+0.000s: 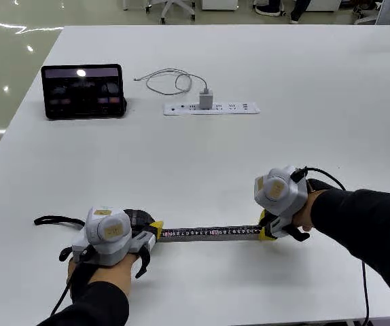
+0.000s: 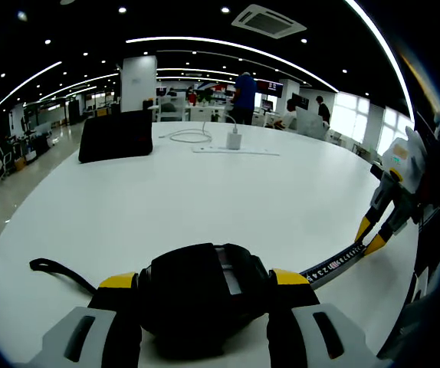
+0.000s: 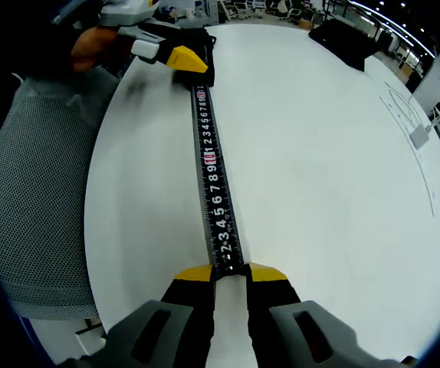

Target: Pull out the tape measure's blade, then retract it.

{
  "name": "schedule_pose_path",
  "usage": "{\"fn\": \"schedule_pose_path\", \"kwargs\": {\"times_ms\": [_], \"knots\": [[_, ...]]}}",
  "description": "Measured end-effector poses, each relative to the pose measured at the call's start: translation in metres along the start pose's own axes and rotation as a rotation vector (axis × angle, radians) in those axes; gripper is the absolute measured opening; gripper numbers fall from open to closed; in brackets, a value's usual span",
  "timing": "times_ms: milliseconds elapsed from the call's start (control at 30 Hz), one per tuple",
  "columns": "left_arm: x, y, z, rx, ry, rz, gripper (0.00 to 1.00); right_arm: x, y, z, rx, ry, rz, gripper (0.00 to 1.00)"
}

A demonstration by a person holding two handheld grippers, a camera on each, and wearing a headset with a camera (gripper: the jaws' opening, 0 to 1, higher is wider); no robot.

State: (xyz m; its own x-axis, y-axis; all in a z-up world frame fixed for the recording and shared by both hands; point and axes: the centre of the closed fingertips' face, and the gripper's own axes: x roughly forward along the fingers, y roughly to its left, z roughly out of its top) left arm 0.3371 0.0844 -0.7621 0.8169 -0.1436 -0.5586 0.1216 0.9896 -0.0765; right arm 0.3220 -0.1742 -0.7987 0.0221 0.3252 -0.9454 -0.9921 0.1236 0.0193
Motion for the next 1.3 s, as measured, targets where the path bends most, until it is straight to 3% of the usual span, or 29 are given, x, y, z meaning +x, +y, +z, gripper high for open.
{"fn": "schedule_pose_path", "kwargs": {"times_ms": [1300], "knots": [[-0.001, -0.001, -0.001, 0.004, 0.007, -0.009, 0.62, 0.008, 0.005, 0.025, -0.039, -0.028, 0.006, 0.11]]}}
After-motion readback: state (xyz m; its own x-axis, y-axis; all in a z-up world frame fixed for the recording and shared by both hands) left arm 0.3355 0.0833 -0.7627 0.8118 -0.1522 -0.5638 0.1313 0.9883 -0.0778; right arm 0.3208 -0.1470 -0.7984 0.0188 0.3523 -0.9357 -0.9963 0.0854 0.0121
